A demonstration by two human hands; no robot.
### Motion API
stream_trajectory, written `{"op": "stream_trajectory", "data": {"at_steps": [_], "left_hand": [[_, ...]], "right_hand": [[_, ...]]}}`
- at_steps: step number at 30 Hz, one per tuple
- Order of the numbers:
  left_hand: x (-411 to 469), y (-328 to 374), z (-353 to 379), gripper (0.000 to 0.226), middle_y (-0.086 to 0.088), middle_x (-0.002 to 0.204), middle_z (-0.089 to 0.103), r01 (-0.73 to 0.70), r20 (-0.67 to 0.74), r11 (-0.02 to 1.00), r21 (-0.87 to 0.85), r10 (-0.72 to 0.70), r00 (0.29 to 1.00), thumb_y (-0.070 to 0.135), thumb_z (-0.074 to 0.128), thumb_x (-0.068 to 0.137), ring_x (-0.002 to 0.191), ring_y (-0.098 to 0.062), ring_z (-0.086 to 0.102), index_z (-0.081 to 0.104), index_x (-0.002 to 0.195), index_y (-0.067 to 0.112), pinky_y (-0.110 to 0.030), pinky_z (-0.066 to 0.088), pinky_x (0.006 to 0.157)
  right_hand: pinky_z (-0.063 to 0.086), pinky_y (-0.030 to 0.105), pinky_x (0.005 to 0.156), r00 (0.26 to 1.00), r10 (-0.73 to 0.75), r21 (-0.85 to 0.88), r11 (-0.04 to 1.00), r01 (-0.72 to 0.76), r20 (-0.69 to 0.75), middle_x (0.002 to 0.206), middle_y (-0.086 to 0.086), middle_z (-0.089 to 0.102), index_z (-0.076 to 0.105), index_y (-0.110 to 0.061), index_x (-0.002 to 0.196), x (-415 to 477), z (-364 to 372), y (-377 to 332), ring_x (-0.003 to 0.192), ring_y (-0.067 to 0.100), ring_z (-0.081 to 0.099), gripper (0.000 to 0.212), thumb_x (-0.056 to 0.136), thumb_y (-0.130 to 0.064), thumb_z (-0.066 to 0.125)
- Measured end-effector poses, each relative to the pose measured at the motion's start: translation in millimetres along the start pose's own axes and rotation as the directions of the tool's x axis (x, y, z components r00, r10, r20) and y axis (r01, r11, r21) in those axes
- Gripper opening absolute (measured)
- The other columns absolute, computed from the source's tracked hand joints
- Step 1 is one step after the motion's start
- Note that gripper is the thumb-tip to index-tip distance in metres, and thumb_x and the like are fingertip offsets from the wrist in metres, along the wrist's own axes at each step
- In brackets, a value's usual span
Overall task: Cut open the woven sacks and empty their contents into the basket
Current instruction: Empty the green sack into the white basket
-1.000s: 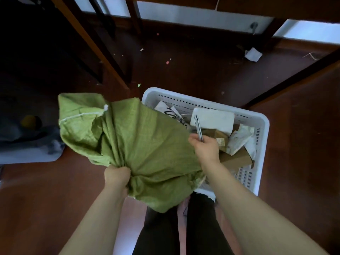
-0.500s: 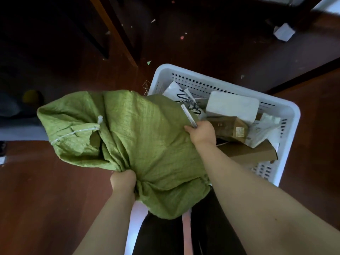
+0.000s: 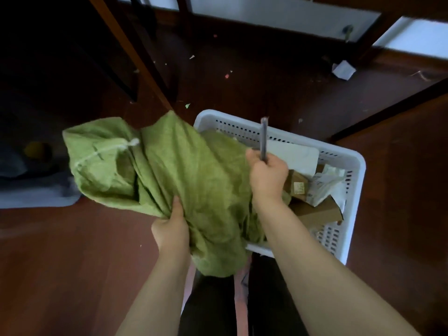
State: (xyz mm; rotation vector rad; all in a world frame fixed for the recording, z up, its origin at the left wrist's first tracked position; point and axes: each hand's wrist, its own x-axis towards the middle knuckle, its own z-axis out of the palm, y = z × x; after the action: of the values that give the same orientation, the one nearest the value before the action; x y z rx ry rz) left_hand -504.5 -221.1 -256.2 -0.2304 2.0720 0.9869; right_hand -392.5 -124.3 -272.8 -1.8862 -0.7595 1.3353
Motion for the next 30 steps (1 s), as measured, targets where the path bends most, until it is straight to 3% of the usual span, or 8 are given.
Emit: {"op": "stream_trajectory", "data": {"at_steps": [6, 11, 13, 17, 20, 23, 28, 30], "left_hand": [[-15, 7, 5, 0.025, 0.01, 0.083, 0.057, -0.068, -0.044, 0.996, -0.052, 0.066, 0.997, 0.041, 0.061, 0.09, 0.084, -0.013, 0.057, 0.055, 0.095, 0.017, -0.028, 0.044, 0.079], [-5, -16, -4, 0.029, 0.006, 0.083, 0.058, 0.01, -0.044, 0.999, -0.034, -0.011, 0.999, 0.034, 0.062, 0.091, 0.081, -0.014, 0.058, 0.058, 0.107, 0.01, -0.031, 0.045, 0.079], [-1, -26, -9, 0.046, -0.004, 0.095, 0.062, 0.146, -0.007, 0.989, 0.012, -0.146, 0.989, 0.03, 0.065, 0.089, 0.089, -0.023, 0.056, 0.054, 0.123, 0.001, -0.035, 0.045, 0.083], [19, -29, -8, 0.078, -0.014, 0.131, 0.053, 0.247, -0.032, 0.969, -0.024, -0.248, 0.968, 0.039, 0.073, 0.079, 0.11, -0.033, 0.056, 0.039, 0.14, 0.005, -0.046, 0.047, 0.093], [15, -23, 6, 0.109, -0.018, 0.155, 0.013, -0.072, -0.236, 0.94, 0.334, 0.158, 0.959, 0.049, 0.07, 0.075, 0.139, -0.038, 0.024, 0.005, 0.151, 0.005, -0.048, 0.025, 0.114], [-4, -14, 38, 0.11, -0.017, 0.158, -0.007, -0.546, 0.117, 0.584, 0.601, 0.611, 0.783, 0.057, 0.067, 0.078, 0.146, -0.031, -0.002, 0.001, 0.153, 0.01, -0.039, 0.008, 0.117], [22, -6, 106, 0.117, -0.018, 0.156, 0.011, -0.29, 0.347, 0.587, 0.756, 0.016, 0.938, 0.056, 0.075, 0.07, 0.143, -0.034, 0.018, 0.005, 0.152, 0.009, -0.044, 0.025, 0.113], [35, -11, 117, 0.065, -0.02, 0.138, 0.046, -0.379, 0.396, 0.419, 0.825, 0.048, 0.917, 0.027, 0.07, 0.081, 0.126, -0.035, 0.046, 0.043, 0.135, 0.004, -0.038, 0.041, 0.103]], "right_hand": [[0.034, 0.026, 0.058, 0.999, 0.034, 0.041, 0.999, -0.034, 0.007, 0.054, -0.004, 0.039, 0.045, -0.014, 0.06, -7, -9, -8, 0.051, 0.009, 0.036, 0.035, 0.087, -0.017, 0.067], [0.044, 0.028, 0.061, 0.996, -0.048, 0.144, 0.989, 0.036, 0.079, 0.064, 0.012, 0.05, 0.058, 0.012, 0.075, -7, -16, -15, 0.062, 0.016, 0.045, 0.028, 0.085, -0.012, 0.068], [0.052, 0.038, 0.075, 0.981, 0.136, 0.053, 0.988, -0.144, 0.136, 0.075, 0.02, 0.061, 0.062, 0.006, 0.077, -7, -22, 7, 0.071, 0.019, 0.051, 0.023, 0.084, -0.014, 0.071], [0.042, 0.02, 0.06, 0.952, 0.243, -0.038, 0.97, -0.24, 0.186, 0.079, 0.009, 0.059, 0.061, -0.009, 0.071, -8, -36, 31, 0.076, 0.016, 0.052, 0.016, 0.084, -0.012, 0.07], [0.045, 0.025, 0.064, 0.934, 0.298, -0.025, 0.954, -0.3, 0.197, 0.078, 0.008, 0.059, 0.062, -0.012, 0.07, -14, -38, 44, 0.076, 0.017, 0.053, 0.015, 0.082, -0.011, 0.07], [0.052, 0.043, 0.078, 0.919, 0.334, 0.038, 0.936, -0.349, 0.211, 0.075, 0.009, 0.062, 0.066, -0.015, 0.066, -17, -34, 50, 0.076, 0.022, 0.057, 0.018, 0.079, -0.004, 0.067], [0.035, 0.016, 0.042, 0.885, 0.373, 0.178, 0.885, -0.429, 0.278, 0.051, 0.003, 0.05, 0.062, -0.005, 0.071, -25, -44, 51, 0.043, 0.012, 0.046, 0.005, 0.073, -0.001, 0.061], [0.035, 0.016, 0.042, 0.857, 0.424, 0.17, 0.859, -0.483, 0.292, 0.048, 0.004, 0.051, 0.061, -0.004, 0.063, -24, -52, 55, 0.043, 0.013, 0.047, 0.009, 0.07, -0.006, 0.066]]}}
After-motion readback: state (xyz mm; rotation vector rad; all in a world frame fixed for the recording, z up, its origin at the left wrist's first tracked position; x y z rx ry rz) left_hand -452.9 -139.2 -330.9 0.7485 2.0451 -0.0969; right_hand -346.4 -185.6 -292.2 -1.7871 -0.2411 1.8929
